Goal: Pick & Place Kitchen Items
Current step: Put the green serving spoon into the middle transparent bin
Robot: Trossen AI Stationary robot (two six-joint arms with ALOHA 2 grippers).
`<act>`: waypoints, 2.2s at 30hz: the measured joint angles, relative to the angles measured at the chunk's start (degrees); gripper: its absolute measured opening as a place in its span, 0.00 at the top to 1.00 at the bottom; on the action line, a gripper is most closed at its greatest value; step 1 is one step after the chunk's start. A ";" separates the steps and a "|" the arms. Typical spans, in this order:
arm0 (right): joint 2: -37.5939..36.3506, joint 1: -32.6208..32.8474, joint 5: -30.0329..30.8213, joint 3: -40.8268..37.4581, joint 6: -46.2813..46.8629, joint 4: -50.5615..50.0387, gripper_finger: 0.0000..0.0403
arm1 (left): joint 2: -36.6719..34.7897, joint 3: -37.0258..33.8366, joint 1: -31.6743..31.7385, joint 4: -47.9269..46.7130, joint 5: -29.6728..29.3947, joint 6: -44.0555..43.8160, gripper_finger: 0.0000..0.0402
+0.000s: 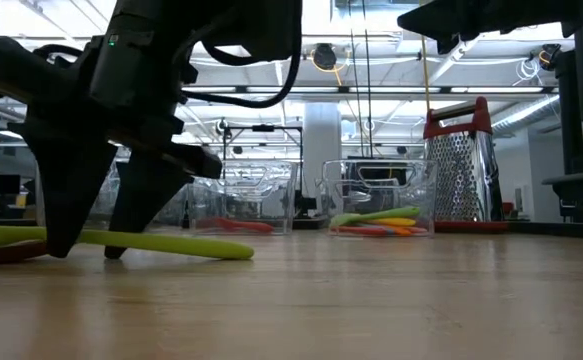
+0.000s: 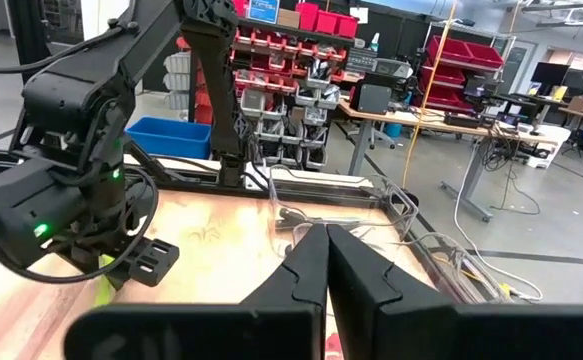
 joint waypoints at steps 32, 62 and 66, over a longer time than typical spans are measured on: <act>0.00 0.00 0.00 0.00 0.20 0.04 1.00 | 0.13 -0.44 -0.24 0.11 0.63 5.48 0.53; -0.04 0.00 0.00 0.00 0.24 0.07 1.00 | 0.22 -0.48 -1.40 -2.97 -0.15 13.62 0.53; -0.04 0.02 -0.02 0.00 0.23 0.04 1.00 | 0.26 -0.54 -1.35 -3.84 0.13 14.24 0.58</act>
